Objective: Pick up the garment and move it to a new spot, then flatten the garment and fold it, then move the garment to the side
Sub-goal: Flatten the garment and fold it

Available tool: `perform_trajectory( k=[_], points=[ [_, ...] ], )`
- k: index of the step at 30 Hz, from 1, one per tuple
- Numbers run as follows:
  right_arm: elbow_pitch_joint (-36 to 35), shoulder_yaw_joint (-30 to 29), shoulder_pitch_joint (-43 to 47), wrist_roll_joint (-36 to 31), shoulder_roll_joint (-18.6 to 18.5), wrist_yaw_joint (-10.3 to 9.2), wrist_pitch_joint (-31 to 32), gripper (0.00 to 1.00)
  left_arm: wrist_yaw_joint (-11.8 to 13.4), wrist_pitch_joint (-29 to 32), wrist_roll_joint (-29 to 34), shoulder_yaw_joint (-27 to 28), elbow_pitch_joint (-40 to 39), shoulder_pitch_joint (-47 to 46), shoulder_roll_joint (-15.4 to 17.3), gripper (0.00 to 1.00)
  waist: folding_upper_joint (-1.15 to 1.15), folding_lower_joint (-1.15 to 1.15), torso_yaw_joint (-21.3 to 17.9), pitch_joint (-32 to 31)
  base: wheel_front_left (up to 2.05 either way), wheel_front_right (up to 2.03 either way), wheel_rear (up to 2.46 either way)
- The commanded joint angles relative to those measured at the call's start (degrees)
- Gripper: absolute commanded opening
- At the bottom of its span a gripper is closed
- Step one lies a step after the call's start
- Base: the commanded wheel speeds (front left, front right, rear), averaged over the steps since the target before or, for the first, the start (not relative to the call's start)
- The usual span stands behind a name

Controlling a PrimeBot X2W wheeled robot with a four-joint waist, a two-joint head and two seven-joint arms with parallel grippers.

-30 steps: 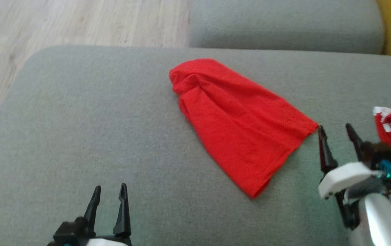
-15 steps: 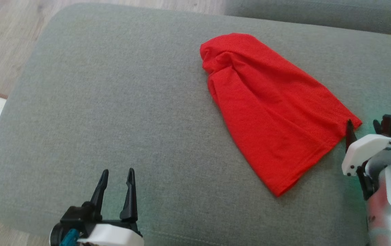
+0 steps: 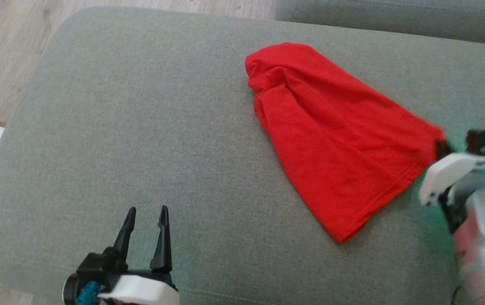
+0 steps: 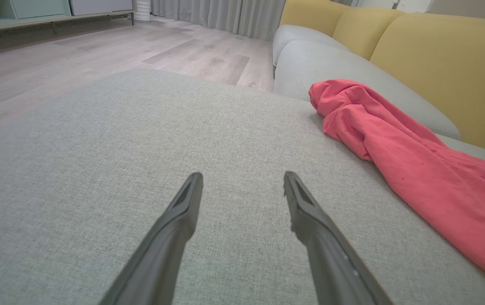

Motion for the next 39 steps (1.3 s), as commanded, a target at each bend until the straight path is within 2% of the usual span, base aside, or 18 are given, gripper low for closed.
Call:
perform_trajectory(
  k=[1,9,12,16,19,24,30,34,39],
  points=[
    [-1.89,1.52,-5.24,-0.80,-1.90,0.21,-1.97,0.00,0.24,-0.58,0.38,1.41,-1.16,-2.53,0.28,1.00,0.00,0.00,-0.18,-0.46,0.00,0.00,0.00],
    [-4.42,-0.39,-14.26,-5.87,-7.49,0.21,-6.99,0.00,0.39,-0.14,0.30,0.87,-1.21,-2.40,0.42,1.00,0.00,0.00,0.03,-1.83,0.00,0.00,0.00],
    [-5.93,-0.74,-16.18,-7.47,-8.21,0.21,-8.32,0.00,0.48,-0.09,0.20,0.88,-1.27,-2.33,0.49,1.00,0.00,0.00,-0.03,-2.06,0.00,0.00,0.00],
    [-9.19,-0.49,-19.24,-9.51,-8.13,0.21,-12.35,0.00,0.81,-0.16,0.03,1.19,-1.58,-2.14,0.71,1.00,0.00,0.00,-0.66,-2.30,0.00,0.00,0.00],
    [-10.68,2.16,-19.17,-9.21,-5.82,0.21,-13.97,0.00,1.09,-0.24,-0.07,1.45,-1.93,-1.87,0.89,1.00,0.00,0.00,-1.82,-2.60,0.00,0.00,0.00],
    [-12.68,11.25,-12.19,-5.38,-1.41,0.21,-15.30,0.00,1.34,-0.24,-0.26,1.43,-2.19,-1.64,0.82,1.00,0.00,0.00,-4.52,-3.21,0.00,0.00,0.00],
    [-16.63,22.30,2.83,0.79,0.67,0.21,-15.76,0.00,1.57,-0.32,-0.44,1.68,-2.25,-1.48,1.02,1.00,0.00,0.00,-7.99,-3.73,0.00,0.00,0.00],
    [-21.23,23.71,12.88,3.90,1.44,0.21,-15.28,0.00,1.75,-0.42,-0.60,2.04,-2.38,-1.29,1.30,1.00,0.00,0.00,-9.92,-3.95,0.00,0.00,0.00],
    [-27.24,20.66,23.01,3.82,2.35,0.21,-13.85,0.00,1.92,-0.57,-0.83,2.49,-2.60,-0.80,1.71,1.00,0.00,0.00,-12.03,-4.13,0.00,0.00,0.00]
  ],
)
